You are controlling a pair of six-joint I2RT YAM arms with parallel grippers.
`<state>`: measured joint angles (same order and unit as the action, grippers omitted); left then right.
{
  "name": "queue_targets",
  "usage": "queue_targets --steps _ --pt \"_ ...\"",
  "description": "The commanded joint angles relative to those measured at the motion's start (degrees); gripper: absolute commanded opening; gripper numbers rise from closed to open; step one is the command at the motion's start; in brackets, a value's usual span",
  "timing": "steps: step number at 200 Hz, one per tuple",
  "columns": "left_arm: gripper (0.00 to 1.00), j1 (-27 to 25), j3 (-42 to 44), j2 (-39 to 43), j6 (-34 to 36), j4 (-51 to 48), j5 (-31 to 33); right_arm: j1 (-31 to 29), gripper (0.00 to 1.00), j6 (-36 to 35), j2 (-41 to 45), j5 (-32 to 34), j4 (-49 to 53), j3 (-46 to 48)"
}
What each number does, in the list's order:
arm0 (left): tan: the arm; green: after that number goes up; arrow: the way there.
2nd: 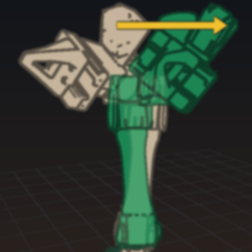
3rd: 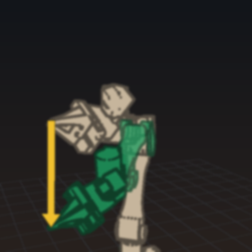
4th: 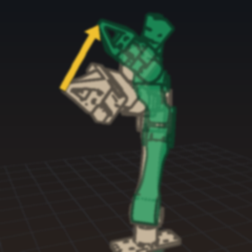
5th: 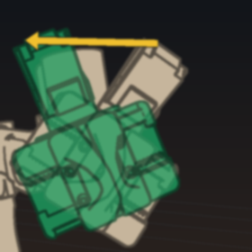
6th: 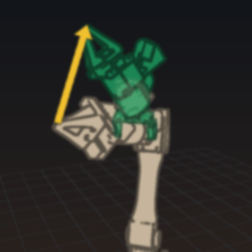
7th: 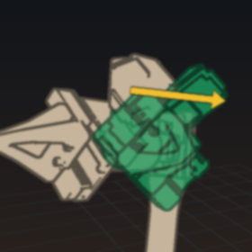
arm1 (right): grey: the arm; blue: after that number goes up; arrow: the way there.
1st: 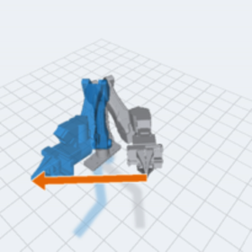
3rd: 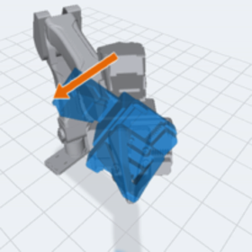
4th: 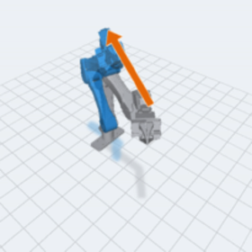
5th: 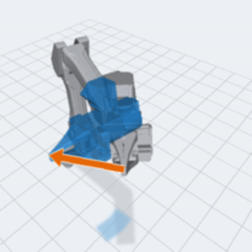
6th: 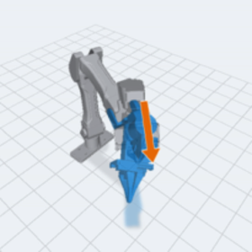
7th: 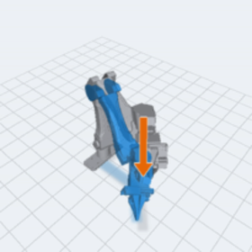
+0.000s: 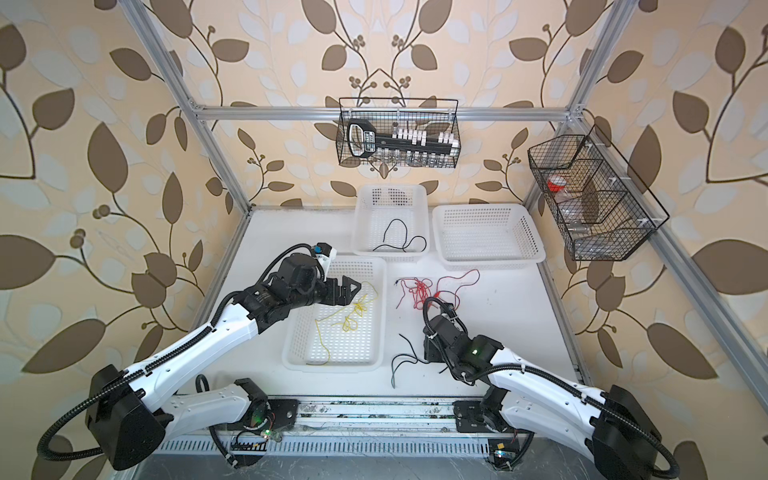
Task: Untangle the cables
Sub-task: 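Reach the right gripper down and grasp the loose black wire on the table, then lift the black wire into the far basket and open the right gripper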
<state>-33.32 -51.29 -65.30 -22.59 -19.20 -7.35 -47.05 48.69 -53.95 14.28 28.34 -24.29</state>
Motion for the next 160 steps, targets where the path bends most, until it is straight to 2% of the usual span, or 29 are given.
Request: queue_targets --steps 1,23,70,92,160 --pt "0.99 -0.03 0.58 1.54 -0.37 0.54 0.26 -0.63 0.60 3.05 -1.86 -0.98 -4.71 1.65" --pt "0.99 -0.04 0.57 1.49 -0.34 0.37 0.44 -0.94 0.52 2.91 -4.20 -2.09 -7.50 1.66" --pt "0.99 0.01 0.84 1.15 0.03 0.40 1.01 -1.11 0.13 1.77 -5.75 -3.12 -8.63 0.09" --pt "0.99 -0.03 0.84 0.71 0.14 0.39 1.10 -1.12 0.00 0.90 -4.51 -2.76 -7.05 -1.61" --pt "0.99 -0.06 0.79 0.85 0.09 0.48 1.37 -1.12 0.00 -5.01 1.47 1.04 -1.91 -12.31"
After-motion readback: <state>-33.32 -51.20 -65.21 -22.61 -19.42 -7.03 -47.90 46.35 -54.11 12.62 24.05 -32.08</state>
